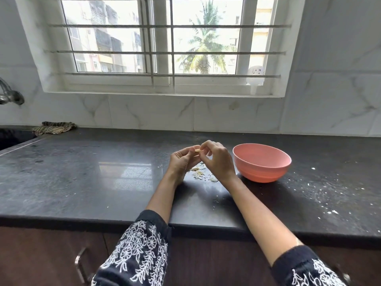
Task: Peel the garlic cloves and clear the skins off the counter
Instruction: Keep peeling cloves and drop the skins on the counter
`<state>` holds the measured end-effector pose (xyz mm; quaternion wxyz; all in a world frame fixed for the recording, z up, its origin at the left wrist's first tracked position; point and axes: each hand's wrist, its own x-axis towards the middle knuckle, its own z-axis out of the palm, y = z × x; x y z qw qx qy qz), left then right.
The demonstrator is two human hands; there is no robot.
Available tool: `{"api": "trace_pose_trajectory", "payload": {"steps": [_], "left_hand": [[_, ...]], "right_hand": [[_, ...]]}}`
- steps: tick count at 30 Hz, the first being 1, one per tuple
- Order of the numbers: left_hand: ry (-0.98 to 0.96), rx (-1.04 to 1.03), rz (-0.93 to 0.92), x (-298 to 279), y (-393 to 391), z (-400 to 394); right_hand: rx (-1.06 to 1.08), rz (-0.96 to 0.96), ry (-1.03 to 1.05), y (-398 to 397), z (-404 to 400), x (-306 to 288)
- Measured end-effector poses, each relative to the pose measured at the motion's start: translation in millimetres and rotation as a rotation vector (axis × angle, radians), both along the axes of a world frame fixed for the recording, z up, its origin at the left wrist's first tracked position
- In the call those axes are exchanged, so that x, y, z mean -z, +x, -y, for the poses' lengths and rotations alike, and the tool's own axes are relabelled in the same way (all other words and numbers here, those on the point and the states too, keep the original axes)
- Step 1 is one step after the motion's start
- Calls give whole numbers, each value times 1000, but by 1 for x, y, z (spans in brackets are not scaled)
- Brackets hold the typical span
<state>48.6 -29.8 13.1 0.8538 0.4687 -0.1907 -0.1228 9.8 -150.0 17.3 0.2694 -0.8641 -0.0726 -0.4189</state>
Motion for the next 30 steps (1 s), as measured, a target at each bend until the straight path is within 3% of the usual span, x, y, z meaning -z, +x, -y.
{"api": "trace_pose_trajectory", "payload": {"steps": [13,30], "left_hand": [[90,-170,76,1,2,-1],[83,-200,95,4,4,-5]], "right_hand": [[-71,-52,142,2,0,-2],[-86,-39,199,2,1,-3]]}}
